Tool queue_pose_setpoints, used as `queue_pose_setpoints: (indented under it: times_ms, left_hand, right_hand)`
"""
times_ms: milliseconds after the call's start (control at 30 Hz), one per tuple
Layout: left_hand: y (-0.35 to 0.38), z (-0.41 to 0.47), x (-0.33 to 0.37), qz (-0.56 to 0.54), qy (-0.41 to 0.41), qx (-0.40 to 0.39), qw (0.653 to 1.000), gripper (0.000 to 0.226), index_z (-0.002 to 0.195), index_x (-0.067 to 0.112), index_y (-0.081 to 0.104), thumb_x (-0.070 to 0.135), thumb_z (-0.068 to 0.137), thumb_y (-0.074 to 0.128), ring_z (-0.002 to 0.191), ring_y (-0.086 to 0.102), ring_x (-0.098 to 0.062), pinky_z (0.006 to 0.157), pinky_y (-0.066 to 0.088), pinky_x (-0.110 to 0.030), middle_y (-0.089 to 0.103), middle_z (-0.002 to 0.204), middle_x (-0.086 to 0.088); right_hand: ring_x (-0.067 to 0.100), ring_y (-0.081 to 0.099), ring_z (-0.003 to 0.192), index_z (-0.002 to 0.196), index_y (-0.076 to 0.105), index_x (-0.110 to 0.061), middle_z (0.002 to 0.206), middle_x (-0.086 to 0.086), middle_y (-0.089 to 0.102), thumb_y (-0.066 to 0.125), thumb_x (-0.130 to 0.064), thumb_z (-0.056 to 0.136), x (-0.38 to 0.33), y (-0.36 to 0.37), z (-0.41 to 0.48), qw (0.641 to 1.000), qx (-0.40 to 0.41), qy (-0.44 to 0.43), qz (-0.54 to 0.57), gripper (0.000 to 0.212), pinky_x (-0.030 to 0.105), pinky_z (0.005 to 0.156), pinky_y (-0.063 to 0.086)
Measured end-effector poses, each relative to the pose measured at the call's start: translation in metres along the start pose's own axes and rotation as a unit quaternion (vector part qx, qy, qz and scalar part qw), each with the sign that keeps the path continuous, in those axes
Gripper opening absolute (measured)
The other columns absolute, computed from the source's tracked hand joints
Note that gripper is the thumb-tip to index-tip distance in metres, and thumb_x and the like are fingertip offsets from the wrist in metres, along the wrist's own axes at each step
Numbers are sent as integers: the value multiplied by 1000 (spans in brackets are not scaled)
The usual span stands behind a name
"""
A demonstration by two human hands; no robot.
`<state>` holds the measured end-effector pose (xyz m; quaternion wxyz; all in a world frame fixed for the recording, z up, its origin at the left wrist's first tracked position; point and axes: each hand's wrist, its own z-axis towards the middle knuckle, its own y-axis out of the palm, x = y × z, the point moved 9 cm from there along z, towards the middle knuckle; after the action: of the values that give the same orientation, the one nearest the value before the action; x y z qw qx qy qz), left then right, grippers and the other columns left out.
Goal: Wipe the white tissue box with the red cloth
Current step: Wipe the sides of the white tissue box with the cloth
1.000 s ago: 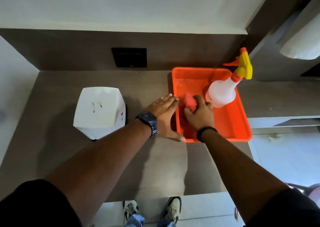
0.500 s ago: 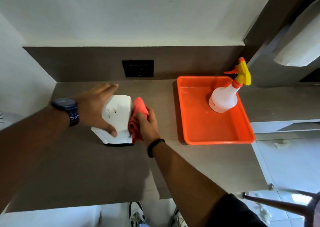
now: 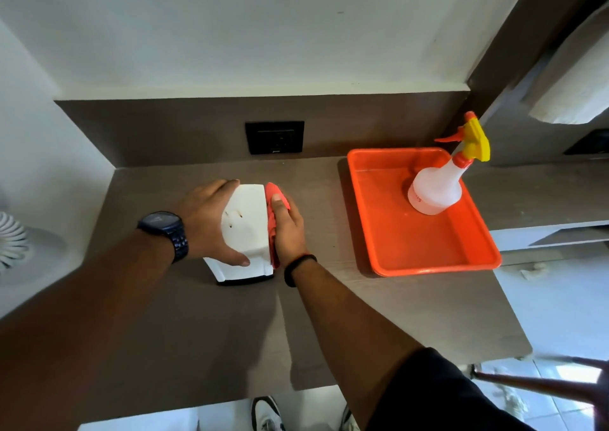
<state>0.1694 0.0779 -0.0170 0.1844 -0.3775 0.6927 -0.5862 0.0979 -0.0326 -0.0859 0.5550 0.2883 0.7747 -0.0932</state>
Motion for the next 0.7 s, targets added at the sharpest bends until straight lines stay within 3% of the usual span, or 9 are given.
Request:
queue_pose_setpoints:
  times_ms: [100,233,400,533,700]
  left_hand:
    - [-3,0,2,3,4,9,1000,143,146,16,17,73,32,81,134,34,-26,109,35,-40,32,151,-4]
    - [-5,-1,7,6,5,12,1000,137,144,15,21,67,34,85,130,38,-27,105,37,-39,38,146,-4]
    - [-7,-2,9,5,11,5,1000,138,143,14,23,68,31,84,126,41,-26,102,40,-38,40,143,-4]
    - [-6,-3,7,8,3,-1,1000,139,145,15,19,67,35,85,131,36,-26,105,37,-39,33,149,-3]
    - [-5,-2,8,10,2,-3,1000,141,146,14,16,67,35,86,133,34,-27,107,36,-41,31,151,-5]
  right_hand:
    - [25,62,118,131,59,-25,130,6,66,54,-59,80,15,-2,0,999,30,33,10,61,49,108,46]
    - [23,58,119,137,54,-20,134,7,62,48,-46,96,28,-11,-17,997,64,52,7,49,39,105,45]
    - [19,60,119,138,53,-20,133,3,62,47,-41,99,22,-8,-24,999,27,9,30,44,28,93,51]
    - [21,56,125,137,54,-21,139,4,59,48,-41,99,-5,2,-1,1000,9,-25,1,44,38,105,47]
    - [22,58,124,135,56,-21,137,7,61,45,-40,99,1,3,9,1000,14,7,-7,42,42,109,45]
